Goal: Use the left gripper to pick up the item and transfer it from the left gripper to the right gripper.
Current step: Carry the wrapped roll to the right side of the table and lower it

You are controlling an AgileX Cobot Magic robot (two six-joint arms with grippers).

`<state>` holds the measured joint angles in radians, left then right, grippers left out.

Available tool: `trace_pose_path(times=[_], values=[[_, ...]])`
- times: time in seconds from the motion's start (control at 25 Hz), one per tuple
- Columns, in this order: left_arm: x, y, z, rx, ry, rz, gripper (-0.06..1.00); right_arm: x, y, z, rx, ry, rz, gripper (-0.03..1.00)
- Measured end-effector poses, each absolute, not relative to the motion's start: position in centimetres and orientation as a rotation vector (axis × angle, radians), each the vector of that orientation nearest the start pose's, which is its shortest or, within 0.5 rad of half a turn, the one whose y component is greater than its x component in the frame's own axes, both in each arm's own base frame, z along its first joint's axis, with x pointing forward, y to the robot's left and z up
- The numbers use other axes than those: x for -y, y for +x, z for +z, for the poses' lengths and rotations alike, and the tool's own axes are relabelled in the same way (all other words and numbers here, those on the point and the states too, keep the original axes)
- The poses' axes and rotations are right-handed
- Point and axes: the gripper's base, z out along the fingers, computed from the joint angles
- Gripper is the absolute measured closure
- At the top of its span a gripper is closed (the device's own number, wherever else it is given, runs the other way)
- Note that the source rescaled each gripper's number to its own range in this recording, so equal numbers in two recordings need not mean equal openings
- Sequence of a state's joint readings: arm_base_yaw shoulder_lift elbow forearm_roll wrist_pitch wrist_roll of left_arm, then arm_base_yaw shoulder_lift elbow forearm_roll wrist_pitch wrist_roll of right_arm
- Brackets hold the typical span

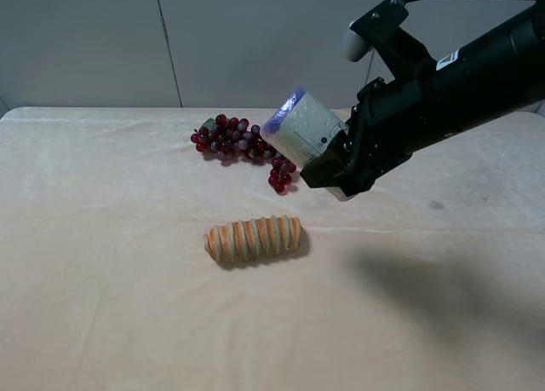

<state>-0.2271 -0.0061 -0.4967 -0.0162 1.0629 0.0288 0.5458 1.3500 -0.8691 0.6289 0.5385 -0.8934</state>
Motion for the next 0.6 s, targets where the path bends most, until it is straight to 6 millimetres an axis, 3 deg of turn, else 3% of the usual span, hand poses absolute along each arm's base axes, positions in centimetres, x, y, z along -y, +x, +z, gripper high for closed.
trace_pose_path(times=[0.24, 0.6], values=[[0.0, -0.6, 27.6, -2.034, 0.213, -0.114, -0.06, -16.4, 22.0, 26.5, -2.188, -1.082, 0.474, 0.97], [0.2, -0.5, 27.6, -2.042, -0.101, 0.077, -0.06, -14.6, 22.5, 25.8, -2.409, -0.823, 0.343, 0.97]])
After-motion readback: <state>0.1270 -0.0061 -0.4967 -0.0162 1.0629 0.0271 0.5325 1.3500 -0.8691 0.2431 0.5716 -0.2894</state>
